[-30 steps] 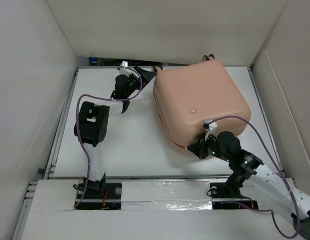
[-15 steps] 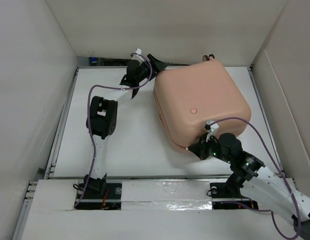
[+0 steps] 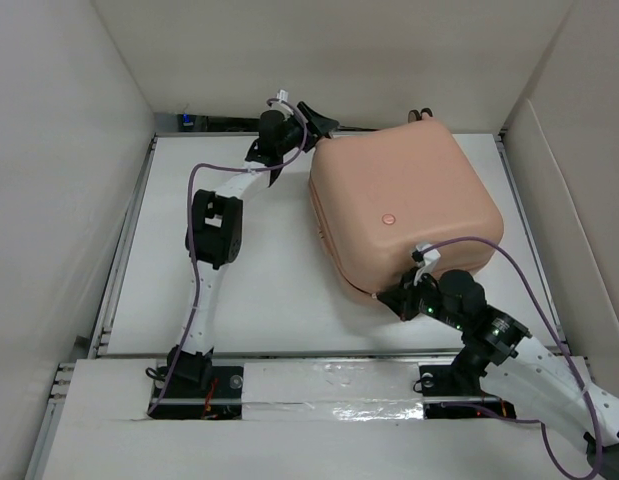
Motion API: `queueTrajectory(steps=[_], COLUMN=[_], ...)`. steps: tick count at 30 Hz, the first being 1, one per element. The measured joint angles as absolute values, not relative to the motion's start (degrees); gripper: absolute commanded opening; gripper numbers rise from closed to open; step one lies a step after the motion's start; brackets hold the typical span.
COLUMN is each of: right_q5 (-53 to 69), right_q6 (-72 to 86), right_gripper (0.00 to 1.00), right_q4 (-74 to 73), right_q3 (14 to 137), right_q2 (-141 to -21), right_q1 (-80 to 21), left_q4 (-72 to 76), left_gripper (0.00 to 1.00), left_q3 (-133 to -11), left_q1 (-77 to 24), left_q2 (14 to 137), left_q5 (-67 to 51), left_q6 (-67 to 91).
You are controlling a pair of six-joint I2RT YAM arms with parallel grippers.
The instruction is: Pack the luggage
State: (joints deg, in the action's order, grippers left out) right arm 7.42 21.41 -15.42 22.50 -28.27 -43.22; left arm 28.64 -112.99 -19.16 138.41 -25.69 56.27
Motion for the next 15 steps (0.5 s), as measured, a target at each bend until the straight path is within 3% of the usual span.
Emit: queueTrajectory(steps=[1,4,9,15], right_q5=[7.2,6.5,4.8,7.0], right_q6=[21.4,21.9,22.8,23.5], right_gripper=[0.00,0.00,0.00,0.00], right_q4=[-15.4,-15.5,-15.2,-15.7], right_q3=[22.4,22.0,21.6,21.8], right_q2=[-28.1,-27.2,-27.0,-29.0], right_q1=[-43.2,-43.2,-43.2,-41.0], left_q4=[28.6,29.3,40.2,54.7], left_gripper=[0.27,0.00,0.00,0.00], left_q3=[-113.9,-114.1,-106.6,-76.8], left_q1=[-19.2,-19.5,-18.8,-13.8], left_q2=[139.0,139.4,138.0,122.3], left_q5=[-26.3,-26.5,-25.2,-19.5], left_q6=[56.5,56.9,59.7,60.6])
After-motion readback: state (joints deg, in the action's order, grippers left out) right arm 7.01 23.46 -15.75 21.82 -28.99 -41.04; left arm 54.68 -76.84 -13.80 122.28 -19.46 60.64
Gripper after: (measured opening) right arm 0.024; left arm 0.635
